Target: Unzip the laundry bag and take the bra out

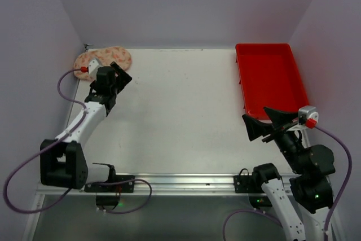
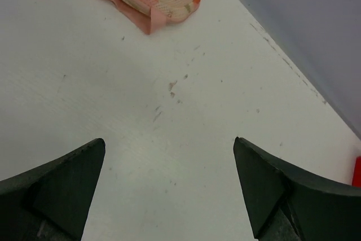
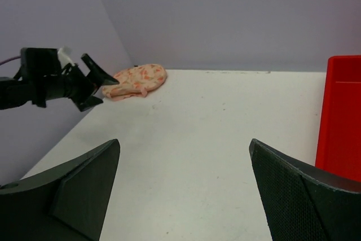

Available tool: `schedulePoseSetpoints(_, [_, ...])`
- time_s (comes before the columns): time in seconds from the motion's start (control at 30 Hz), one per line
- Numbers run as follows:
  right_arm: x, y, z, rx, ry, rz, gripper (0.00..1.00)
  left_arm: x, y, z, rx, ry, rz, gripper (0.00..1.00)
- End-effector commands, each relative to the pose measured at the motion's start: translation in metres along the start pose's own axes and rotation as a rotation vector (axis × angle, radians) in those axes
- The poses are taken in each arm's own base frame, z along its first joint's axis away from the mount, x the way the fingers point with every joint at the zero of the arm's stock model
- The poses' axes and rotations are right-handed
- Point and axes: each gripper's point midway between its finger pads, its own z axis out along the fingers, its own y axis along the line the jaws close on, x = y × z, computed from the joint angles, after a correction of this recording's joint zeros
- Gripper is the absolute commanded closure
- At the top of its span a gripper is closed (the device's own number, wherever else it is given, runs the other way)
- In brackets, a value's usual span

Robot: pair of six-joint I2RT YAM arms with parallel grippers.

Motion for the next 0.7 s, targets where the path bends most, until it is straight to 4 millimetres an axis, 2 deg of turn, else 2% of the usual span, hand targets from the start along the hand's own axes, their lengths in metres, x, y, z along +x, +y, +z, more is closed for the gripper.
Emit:
schedulePoseSetpoints(0.0, [0.008, 0.018, 0.002, -0.104, 0.034, 0.026, 0.01, -0.043, -0.030, 0.038, 0.074, -0.186, -0.266, 0.00])
schedulePoseSetpoints(0.03, [0.010, 0.019, 0.001, -0.114, 0.041, 0.022, 0.01, -0.033, -0.020, 0.058, 0.025, -0.184, -0.275, 0.00])
schedulePoseSetpoints(0.07, [0.011, 0.020, 0.001, -0.124, 0.050, 0.022, 0.01, -0.031, -0.018, 0.068, 0.010, -0.192, -0.283, 0.00])
schedulePoseSetpoints(0.1, [0.014, 0.020, 0.002, -0.125, 0.060, 0.016, 0.01, -0.040, -0.023, 0.076, 0.023, -0.218, -0.307, 0.00])
schedulePoseSetpoints(0.13, [0.017, 0.020, 0.002, -0.128, 0.065, 0.015, 0.01, -0.026, -0.014, 0.095, -0.017, -0.200, -0.308, 0.00])
schedulePoseSetpoints(0.17, [0.018, 0.020, 0.003, -0.133, 0.069, 0.014, 0.01, -0.024, -0.011, 0.105, -0.037, -0.204, -0.313, 0.00])
schedulePoseSetpoints(0.2, [0.019, 0.020, 0.003, -0.134, 0.072, 0.013, 0.01, -0.032, -0.014, 0.113, -0.040, -0.227, -0.323, 0.00])
schedulePoseSetpoints(0.23, [0.021, 0.019, 0.005, -0.134, 0.080, 0.010, 0.01, -0.022, 0.000, 0.130, -0.096, -0.232, -0.316, 0.00])
schedulePoseSetpoints(0.27, [0.022, 0.019, 0.006, -0.137, 0.085, 0.009, 0.01, -0.022, 0.004, 0.137, -0.115, -0.245, -0.322, 0.00])
schedulePoseSetpoints(0.3, [0.024, 0.019, 0.006, -0.140, 0.091, 0.007, 0.01, -0.030, 0.003, 0.144, -0.103, -0.280, -0.341, 0.00])
schedulePoseSetpoints(0.33, [0.026, 0.018, 0.008, -0.138, 0.098, 0.009, 0.01, -0.021, 0.012, 0.158, -0.125, -0.276, -0.334, 0.00])
schedulePoseSetpoints(0.37, [0.028, 0.018, 0.009, -0.136, 0.108, 0.013, 0.01, -0.020, 0.014, 0.166, -0.127, -0.280, -0.332, 0.00])
schedulePoseSetpoints(0.4, [0.029, 0.018, 0.009, -0.140, 0.114, 0.014, 0.01, -0.031, 0.008, 0.174, -0.109, -0.303, -0.342, 0.00])
schedulePoseSetpoints(0.43, [0.030, 0.019, 0.009, -0.144, 0.121, 0.016, 0.01, -0.015, 0.018, 0.191, -0.133, -0.271, -0.317, 0.00])
schedulePoseSetpoints(0.47, [0.032, 0.019, 0.011, -0.147, 0.131, 0.014, 0.01, -0.022, 0.011, 0.201, -0.120, -0.281, -0.324, 0.00])
schedulePoseSetpoints(0.5, [0.033, 0.020, 0.011, -0.156, 0.139, 0.008, 0.01, -0.019, 0.018, 0.209, -0.140, -0.269, -0.323, 0.00])
schedulePoseSetpoints(0.53, [0.034, 0.020, 0.011, -0.157, 0.144, 0.006, 0.01, -0.004, 0.030, 0.223, -0.174, -0.245, -0.319, 0.00])
schedulePoseSetpoints(0.6, [0.037, 0.020, 0.012, -0.165, 0.156, 0.005, 0.01, -0.004, 0.034, 0.236, -0.189, -0.249, -0.349, 0.02])
schedulePoseSetpoints(0.63, [0.038, 0.020, 0.012, -0.167, 0.159, 0.004, 0.01, 0.008, 0.040, 0.244, -0.202, -0.230, -0.352, 0.03])
schedulePoseSetpoints(0.67, [0.039, 0.020, 0.013, -0.165, 0.168, 0.008, 0.01, 0.009, 0.037, 0.250, -0.193, -0.225, -0.361, 0.05])
